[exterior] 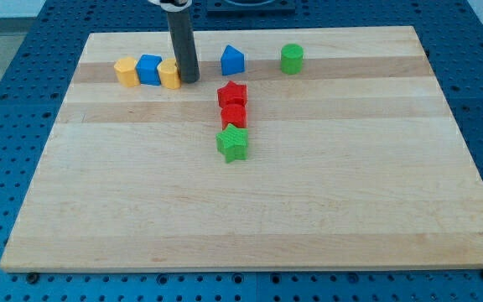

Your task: Move the blue triangle closer to the red star

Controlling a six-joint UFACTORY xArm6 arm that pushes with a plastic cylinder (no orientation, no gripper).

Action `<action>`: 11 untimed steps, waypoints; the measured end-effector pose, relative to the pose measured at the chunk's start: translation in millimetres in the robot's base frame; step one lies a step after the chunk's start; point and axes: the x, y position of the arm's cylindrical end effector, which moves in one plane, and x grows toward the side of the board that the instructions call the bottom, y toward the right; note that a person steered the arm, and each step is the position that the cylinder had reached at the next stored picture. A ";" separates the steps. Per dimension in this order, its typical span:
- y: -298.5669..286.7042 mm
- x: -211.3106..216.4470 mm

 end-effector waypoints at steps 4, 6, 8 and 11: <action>92.3 -61.4; 128.9 -52.8; 148.1 3.1; 107.7 -56.2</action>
